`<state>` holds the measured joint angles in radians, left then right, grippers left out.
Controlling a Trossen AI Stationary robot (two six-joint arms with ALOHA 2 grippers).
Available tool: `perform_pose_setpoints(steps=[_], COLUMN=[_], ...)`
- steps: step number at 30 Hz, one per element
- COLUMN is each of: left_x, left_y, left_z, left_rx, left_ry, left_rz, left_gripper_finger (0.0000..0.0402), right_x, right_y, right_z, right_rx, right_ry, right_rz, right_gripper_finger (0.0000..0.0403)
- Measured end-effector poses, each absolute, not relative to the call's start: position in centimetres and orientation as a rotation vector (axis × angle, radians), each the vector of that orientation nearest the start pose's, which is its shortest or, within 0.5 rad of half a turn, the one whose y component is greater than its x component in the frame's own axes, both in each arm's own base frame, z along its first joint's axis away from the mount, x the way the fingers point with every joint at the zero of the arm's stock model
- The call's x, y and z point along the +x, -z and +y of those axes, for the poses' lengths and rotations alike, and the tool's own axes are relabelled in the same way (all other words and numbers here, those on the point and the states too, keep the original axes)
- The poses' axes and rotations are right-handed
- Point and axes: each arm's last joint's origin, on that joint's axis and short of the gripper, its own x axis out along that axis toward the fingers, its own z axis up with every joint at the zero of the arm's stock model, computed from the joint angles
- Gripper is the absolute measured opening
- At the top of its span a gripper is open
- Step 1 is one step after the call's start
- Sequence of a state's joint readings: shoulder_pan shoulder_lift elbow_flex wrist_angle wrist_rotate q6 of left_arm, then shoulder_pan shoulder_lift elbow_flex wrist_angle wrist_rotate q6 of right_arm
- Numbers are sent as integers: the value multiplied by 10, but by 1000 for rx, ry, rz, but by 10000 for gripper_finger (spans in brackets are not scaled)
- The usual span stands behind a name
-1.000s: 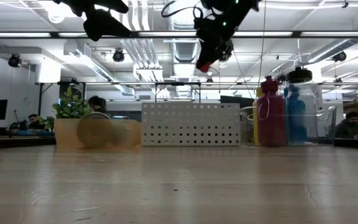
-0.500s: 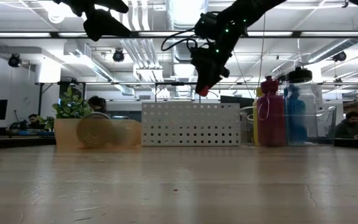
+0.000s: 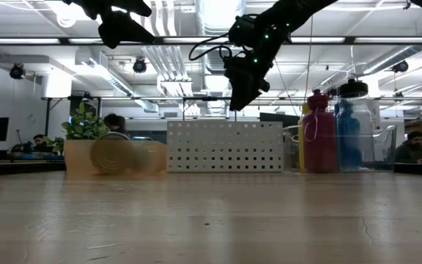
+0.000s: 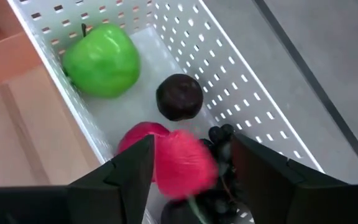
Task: Pick & Place Food Item
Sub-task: Put the strawberry into the white bin, then put the purple grapes into the white bin
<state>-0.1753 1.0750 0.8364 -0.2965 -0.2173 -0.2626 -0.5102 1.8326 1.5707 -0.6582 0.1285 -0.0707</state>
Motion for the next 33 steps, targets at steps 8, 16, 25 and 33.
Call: perform_pose_setpoints(steps=[8, 16, 25, 33], left_x=[227, 227, 224, 215], left_y=[-287, -287, -283, -274], left_z=[-34, -34, -34, -48], left_rx=[-152, -151, -141, -97], left_ry=[-109, -110, -113, 30], left_rz=[515, 519, 564, 698], left_gripper_finger=[299, 309, 320, 322], right_x=[346, 343, 332, 308], right_y=[-277, -301, -352, -377], right_z=[-198, -193, -138, -71], right_rx=[102, 88, -27, -101], right_ry=[559, 547, 425, 279], right_rz=[937, 933, 853, 742], right_gripper_finger=[239, 255, 245, 237])
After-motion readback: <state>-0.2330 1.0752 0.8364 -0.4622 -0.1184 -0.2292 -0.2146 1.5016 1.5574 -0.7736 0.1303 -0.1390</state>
